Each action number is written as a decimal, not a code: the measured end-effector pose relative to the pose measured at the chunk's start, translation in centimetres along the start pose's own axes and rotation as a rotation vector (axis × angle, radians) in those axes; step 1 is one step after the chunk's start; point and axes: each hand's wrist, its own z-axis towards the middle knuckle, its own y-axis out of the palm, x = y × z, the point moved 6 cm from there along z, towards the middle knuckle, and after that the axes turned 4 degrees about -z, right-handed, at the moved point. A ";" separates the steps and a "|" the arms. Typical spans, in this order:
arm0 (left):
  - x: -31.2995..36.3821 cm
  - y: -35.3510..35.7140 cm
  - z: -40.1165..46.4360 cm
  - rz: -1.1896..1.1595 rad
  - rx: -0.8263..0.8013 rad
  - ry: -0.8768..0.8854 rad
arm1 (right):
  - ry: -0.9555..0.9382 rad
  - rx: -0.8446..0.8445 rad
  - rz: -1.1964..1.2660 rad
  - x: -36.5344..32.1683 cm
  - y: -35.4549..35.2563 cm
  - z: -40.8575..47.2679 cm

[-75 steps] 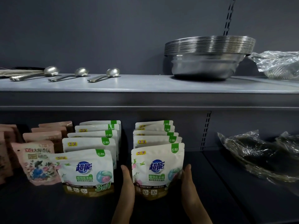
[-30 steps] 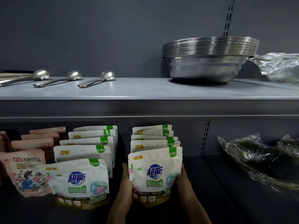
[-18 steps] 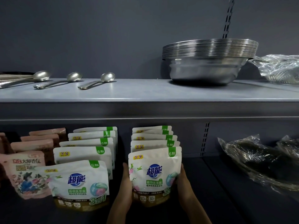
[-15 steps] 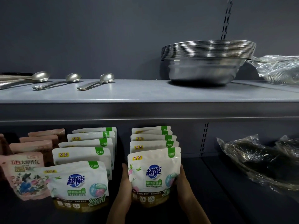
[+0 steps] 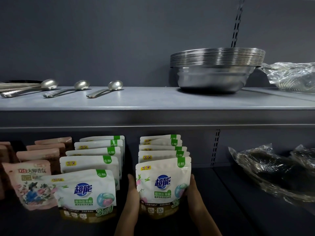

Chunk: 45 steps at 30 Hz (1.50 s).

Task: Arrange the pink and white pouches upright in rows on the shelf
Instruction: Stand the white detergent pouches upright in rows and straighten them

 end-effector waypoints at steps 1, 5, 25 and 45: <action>0.1 0.1 -0.2 -0.005 0.002 -0.004 | 0.005 -0.007 0.005 0.0 0.0 0.0; 0.1 0.2 -0.4 -0.064 0.002 -0.039 | 0.016 -0.015 0.005 -0.1 0.0 -0.1; 7.7 3.0 -8.8 0.568 0.144 0.421 | -0.430 0.149 -0.246 -10.4 -0.9 -7.8; 12.9 -0.1 -15.8 0.430 0.270 0.630 | -0.551 -0.111 -0.394 -9.6 7.9 -15.6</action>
